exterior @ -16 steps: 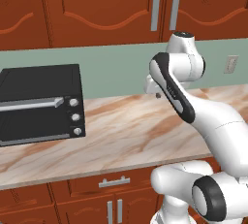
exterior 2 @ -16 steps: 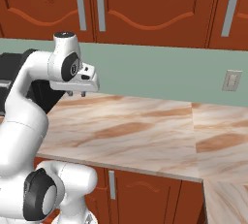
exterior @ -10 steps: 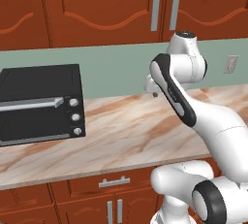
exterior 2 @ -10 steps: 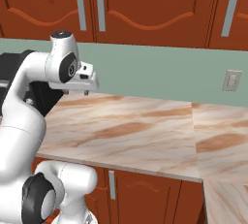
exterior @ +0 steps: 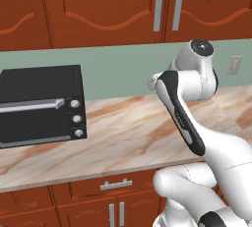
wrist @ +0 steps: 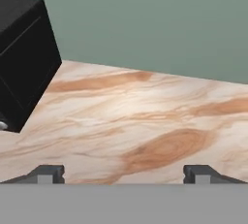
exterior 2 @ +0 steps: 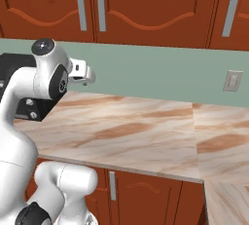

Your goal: Move the condiment bottle and oil and vinegar bottle from the cabinet to the dining counter.

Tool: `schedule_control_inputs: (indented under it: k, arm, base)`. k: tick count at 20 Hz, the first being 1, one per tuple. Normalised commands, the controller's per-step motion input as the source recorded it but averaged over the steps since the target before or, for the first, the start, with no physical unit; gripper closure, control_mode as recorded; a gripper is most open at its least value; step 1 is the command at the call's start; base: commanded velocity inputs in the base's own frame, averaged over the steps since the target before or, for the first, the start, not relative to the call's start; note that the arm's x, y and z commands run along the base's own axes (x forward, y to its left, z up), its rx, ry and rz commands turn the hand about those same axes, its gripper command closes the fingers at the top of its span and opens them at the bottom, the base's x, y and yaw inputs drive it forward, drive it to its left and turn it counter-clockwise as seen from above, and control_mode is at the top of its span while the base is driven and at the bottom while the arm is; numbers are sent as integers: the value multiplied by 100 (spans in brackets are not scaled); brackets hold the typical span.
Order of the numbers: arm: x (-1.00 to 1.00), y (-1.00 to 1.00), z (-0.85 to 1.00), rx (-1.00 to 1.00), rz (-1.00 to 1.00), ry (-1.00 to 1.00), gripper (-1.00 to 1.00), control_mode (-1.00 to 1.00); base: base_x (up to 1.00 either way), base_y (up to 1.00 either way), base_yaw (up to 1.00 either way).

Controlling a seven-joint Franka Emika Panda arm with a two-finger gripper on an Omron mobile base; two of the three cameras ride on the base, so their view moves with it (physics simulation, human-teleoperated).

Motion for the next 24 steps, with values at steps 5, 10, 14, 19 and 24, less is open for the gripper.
schedule_control_inputs:
  k: [5,10,14,19,24]
  arm:
    - [6,2,62,0,0,-18,-100,-100]
    - [6,2,68,0,-3,-7,-100,-100]
    - [6,3,66,0,-3,-2,-100,-100]
    - [6,0,50,0,-6,0,-100,-100]
    - [4,0,30,0,0,-12,-100,-100]
  base:
    - [0,0,0]
    - [0,0,0]
    - [0,0,0]
    - [0,0,0]
    - [0,0,0]
